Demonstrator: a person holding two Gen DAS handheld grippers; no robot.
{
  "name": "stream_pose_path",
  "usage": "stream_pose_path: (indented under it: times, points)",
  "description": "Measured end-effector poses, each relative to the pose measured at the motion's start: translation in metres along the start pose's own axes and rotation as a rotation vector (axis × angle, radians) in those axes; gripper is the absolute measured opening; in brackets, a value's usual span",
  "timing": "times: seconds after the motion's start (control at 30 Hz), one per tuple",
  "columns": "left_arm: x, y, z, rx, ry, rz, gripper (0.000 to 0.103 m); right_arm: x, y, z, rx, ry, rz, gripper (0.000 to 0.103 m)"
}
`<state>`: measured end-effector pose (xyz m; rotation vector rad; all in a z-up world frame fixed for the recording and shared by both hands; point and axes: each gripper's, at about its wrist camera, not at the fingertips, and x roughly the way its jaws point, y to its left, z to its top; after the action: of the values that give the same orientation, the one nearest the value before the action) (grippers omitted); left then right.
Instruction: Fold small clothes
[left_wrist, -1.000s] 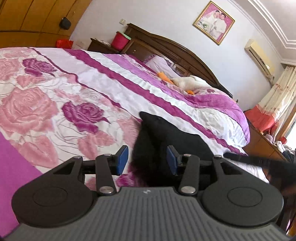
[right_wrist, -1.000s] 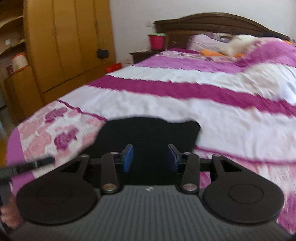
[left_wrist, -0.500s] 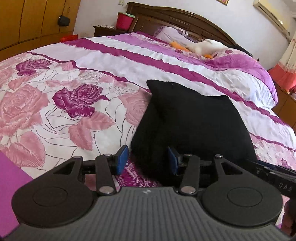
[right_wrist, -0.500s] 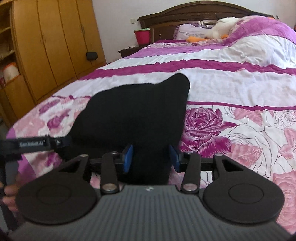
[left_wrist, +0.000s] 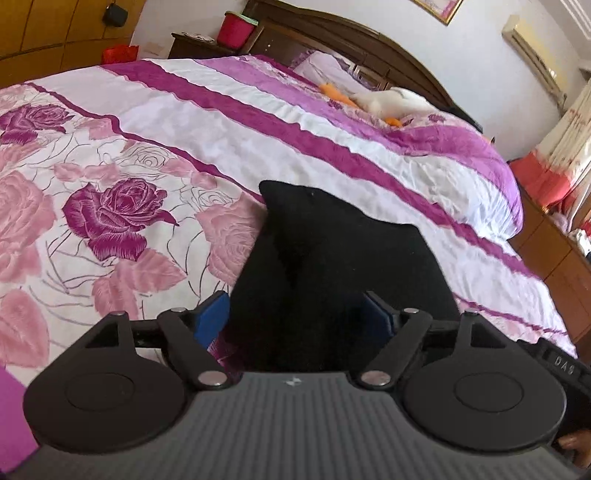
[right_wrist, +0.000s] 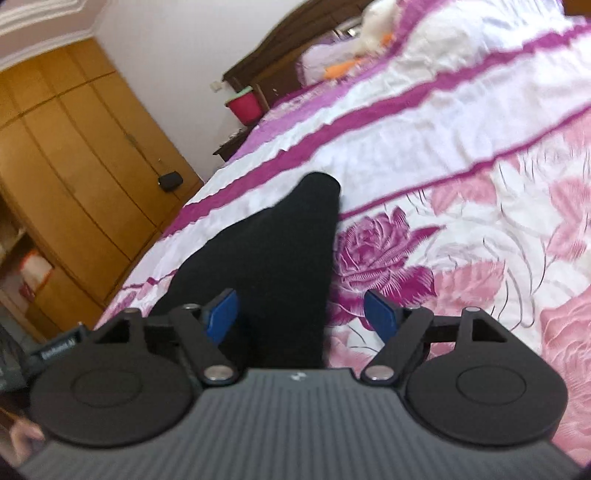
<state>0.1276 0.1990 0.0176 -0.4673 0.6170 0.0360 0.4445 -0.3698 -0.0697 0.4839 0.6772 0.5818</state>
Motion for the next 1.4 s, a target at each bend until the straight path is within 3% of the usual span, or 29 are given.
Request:
stream_pose_path:
  times: [0.37,0.87,1.07,1.17,1.27,1.4]
  points:
    - [0.030,0.003,0.006,0.008,0.045,-0.008,0.085,0.026,-0.003,0.003,-0.015,0.033,0.053,0.078]
    - [0.054,0.003,0.008,0.010,0.044,-0.032,0.087,0.056,-0.005,-0.002,-0.072,0.044,0.118,0.082]
    - [0.059,0.006,0.006,0.006,0.055,-0.107,0.087,0.060,-0.007,0.001,-0.048,0.059,0.154,0.084]
    - [0.066,0.004,0.003,-0.007,0.079,-0.200,0.084,0.066,-0.002,0.002,-0.035,0.071,0.175,0.078]
    - [0.071,0.002,-0.001,-0.032,0.096,-0.244,0.067,0.068,-0.001,0.004,-0.006,0.073,0.195,0.056]
    - [0.071,0.013,0.002,-0.157,0.111,-0.298,0.052,0.057,0.001,0.011,0.014,0.066,0.200,0.047]
